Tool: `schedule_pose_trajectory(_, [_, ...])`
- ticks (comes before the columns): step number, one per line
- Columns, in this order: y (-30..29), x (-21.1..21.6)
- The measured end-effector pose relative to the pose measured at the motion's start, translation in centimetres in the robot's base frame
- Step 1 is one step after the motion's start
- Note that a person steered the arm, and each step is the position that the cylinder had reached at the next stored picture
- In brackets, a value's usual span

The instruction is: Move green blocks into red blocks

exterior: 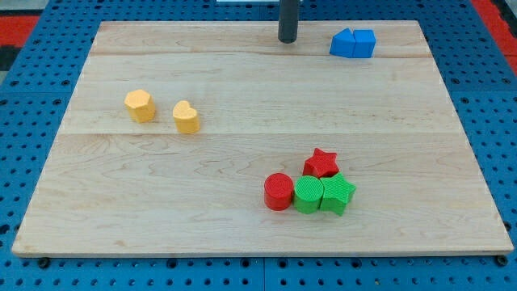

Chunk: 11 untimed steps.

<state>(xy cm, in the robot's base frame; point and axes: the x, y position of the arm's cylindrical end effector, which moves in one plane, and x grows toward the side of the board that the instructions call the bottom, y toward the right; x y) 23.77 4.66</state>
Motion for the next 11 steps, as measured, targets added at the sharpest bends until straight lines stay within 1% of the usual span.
schedule_pose_trajectory(2, [1.5,10.5])
schedule_pose_trajectory(3, [2.7,16.7])
schedule_pose_trajectory(4, [7.1,18.9])
schedule_pose_trajectory(5, [8.6,24.1])
schedule_pose_trajectory(6, [5.6,30.7])
schedule_pose_trajectory(7, [2.9,32.4])
schedule_pose_trajectory(8, [1.3,32.4])
schedule_pose_trajectory(9, [1.2,32.4])
schedule_pose_trajectory(10, [3.7,32.1])
schedule_pose_trajectory(11, [10.5,33.4])
